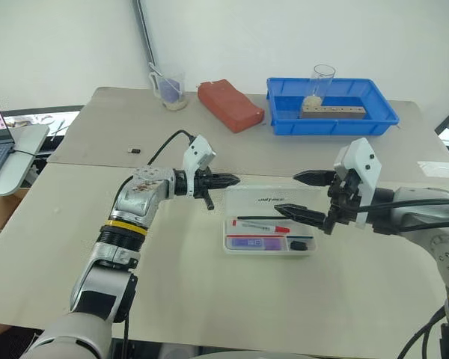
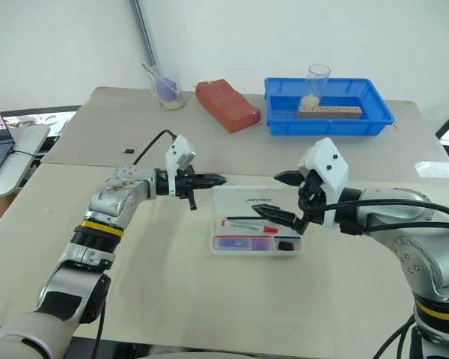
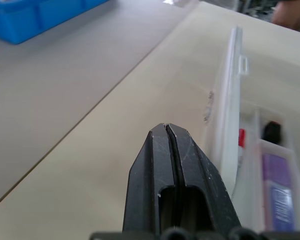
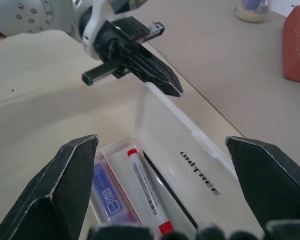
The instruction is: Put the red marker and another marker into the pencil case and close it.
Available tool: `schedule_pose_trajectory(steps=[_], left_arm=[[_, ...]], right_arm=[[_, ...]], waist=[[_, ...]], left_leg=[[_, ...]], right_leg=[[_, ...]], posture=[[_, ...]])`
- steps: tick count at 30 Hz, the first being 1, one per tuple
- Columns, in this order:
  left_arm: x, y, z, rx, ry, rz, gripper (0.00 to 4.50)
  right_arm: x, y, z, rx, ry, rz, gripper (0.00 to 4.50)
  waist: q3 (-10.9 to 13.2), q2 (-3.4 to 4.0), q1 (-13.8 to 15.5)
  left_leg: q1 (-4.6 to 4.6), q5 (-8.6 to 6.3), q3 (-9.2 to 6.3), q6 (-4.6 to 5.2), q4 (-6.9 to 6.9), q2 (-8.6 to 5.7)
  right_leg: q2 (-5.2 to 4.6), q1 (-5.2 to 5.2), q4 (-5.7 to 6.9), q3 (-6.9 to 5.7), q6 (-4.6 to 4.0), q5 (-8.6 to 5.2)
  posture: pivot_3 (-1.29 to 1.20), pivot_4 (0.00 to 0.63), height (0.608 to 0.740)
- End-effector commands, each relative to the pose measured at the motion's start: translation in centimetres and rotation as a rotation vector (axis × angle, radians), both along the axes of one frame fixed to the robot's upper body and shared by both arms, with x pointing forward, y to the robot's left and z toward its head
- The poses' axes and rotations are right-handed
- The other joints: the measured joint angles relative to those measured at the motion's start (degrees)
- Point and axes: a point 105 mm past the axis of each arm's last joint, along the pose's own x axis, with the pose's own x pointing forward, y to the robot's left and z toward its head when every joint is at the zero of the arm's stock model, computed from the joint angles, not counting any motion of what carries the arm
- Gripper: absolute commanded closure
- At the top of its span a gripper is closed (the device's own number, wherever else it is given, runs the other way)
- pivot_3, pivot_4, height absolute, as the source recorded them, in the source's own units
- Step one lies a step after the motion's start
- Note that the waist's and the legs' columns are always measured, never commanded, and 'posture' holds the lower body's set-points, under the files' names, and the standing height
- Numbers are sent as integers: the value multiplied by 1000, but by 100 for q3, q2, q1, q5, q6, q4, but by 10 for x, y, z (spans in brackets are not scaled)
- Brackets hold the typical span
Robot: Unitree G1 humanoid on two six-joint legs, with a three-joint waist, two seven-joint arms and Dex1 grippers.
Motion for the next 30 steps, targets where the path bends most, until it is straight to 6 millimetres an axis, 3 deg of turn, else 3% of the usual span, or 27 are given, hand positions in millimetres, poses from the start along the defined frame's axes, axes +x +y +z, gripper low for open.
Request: schedule_pose_trajectory(steps=[1,3,9,14,17,19,22,25,30], left_arm=[[-28,-10,6,51,-46,-171,4429],[-37,-12,-2,115,-81,-220,4429],[-55,-13,-55,438,-292,-396,4429],[-51,-13,-63,468,-355,-408,4429],[-42,-12,-36,371,-382,-333,3589],[-36,-6,-18,314,-394,-267,2721],[-31,12,2,271,-393,-181,1309],[-33,45,14,286,-402,-82,43],[-40,78,30,273,-373,52,43]], right_arm=[[-8,-6,9,-26,-14,32,0],[-14,-11,3,-53,26,50,0],[-25,-31,-46,-177,146,34,0],[-14,-40,-60,-175,122,-24,0],[-9,-47,-60,-176,113,-30,0],[-7,-52,-59,-186,111,-24,0],[-5,-59,-56,-198,108,-15,0],[0,-68,-51,-218,97,-18,0],[8,-82,-49,-248,83,-48,0]], waist=[[0,0,4],[0,0,10],[7,-12,13],[2,-5,-1],[2,-3,1],[3,-5,1],[4,-4,-1],[3,-1,-36],[6,-1,0]], left_leg=[[1,0,0,0,0,1],[2,0,0,0,0,2],[0,0,1,0,1,-1],[5,0,1,1,9,0],[2,0,1,1,9,0],[-2,0,1,1,9,0],[-4,0,0,1,10,0],[1,0,1,1,7,2],[14,0,3,1,2,6]], right_leg=[[0,0,0,0,0,0],[1,3,-1,-1,-1,0],[-3,10,-14,6,-4,0],[-2,11,-9,8,-2,-1],[-1,9,-6,7,6,-6],[0,6,-6,7,6,-6],[0,4,-5,6,6,-6],[2,5,-4,8,13,-10],[2,9,-2,9,12,-12]], posture=[[0,150,740],[0,150,740],[0,150,740],[0,150,740],[0,150,740],[0,150,740],[0,150,740],[0,150,740],[0,150,740]])
